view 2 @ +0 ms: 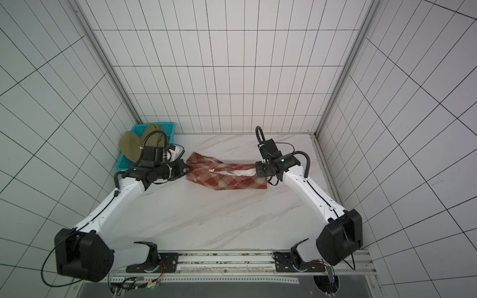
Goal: Fold and stack skirts
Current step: Flatten out the skirt at the center of the table.
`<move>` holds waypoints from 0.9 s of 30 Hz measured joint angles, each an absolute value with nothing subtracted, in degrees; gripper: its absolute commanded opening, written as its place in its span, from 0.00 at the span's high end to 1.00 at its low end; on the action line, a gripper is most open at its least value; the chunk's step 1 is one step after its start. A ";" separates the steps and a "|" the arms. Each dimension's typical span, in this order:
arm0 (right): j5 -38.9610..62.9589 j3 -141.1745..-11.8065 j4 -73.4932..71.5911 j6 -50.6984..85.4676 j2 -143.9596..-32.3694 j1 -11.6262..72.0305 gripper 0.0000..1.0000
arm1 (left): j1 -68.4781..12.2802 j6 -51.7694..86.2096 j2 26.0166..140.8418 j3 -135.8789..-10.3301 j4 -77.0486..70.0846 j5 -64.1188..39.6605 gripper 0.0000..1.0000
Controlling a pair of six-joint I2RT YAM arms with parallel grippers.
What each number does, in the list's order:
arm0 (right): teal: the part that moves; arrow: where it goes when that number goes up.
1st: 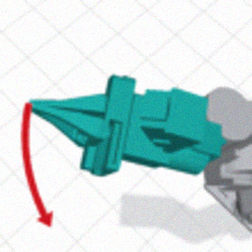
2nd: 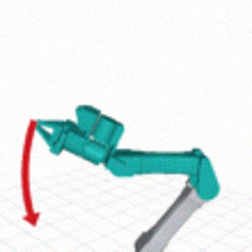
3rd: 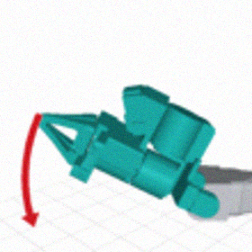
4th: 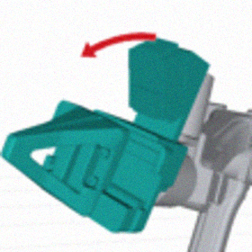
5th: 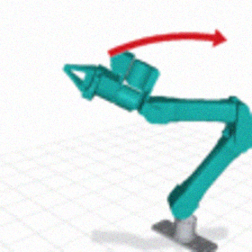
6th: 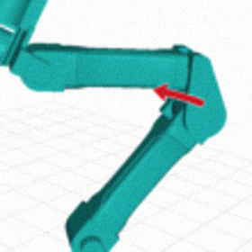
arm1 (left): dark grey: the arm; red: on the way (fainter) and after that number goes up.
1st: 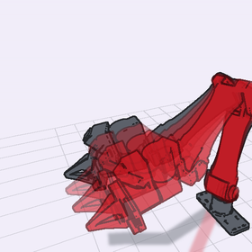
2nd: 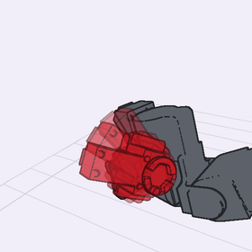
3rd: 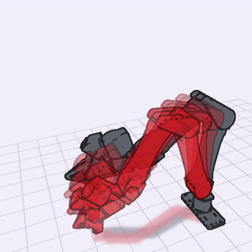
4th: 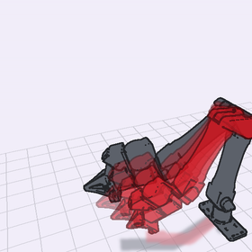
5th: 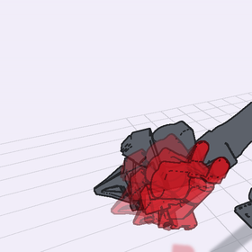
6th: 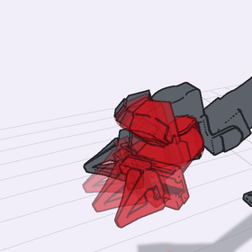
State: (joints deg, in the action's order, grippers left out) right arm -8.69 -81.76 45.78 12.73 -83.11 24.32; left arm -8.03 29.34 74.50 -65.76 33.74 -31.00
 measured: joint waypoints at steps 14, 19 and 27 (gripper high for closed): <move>-1.26 -92.84 49.63 7.94 -76.12 22.81 1.00 | 1.50 33.54 67.29 -79.66 30.37 -44.40 1.00; 1.69 -92.42 47.53 8.25 -71.94 22.65 1.00 | 3.29 34.41 67.55 -78.78 34.17 -46.63 1.00; 4.27 -100.75 46.57 7.55 -79.81 19.86 1.00 | 3.55 38.28 73.19 -86.87 30.24 -48.49 1.00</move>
State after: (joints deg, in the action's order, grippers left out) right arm 4.27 -100.75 46.57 7.55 -79.81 19.86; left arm 3.55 38.28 73.19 -86.87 30.24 -48.49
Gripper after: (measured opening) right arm 0.048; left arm 0.058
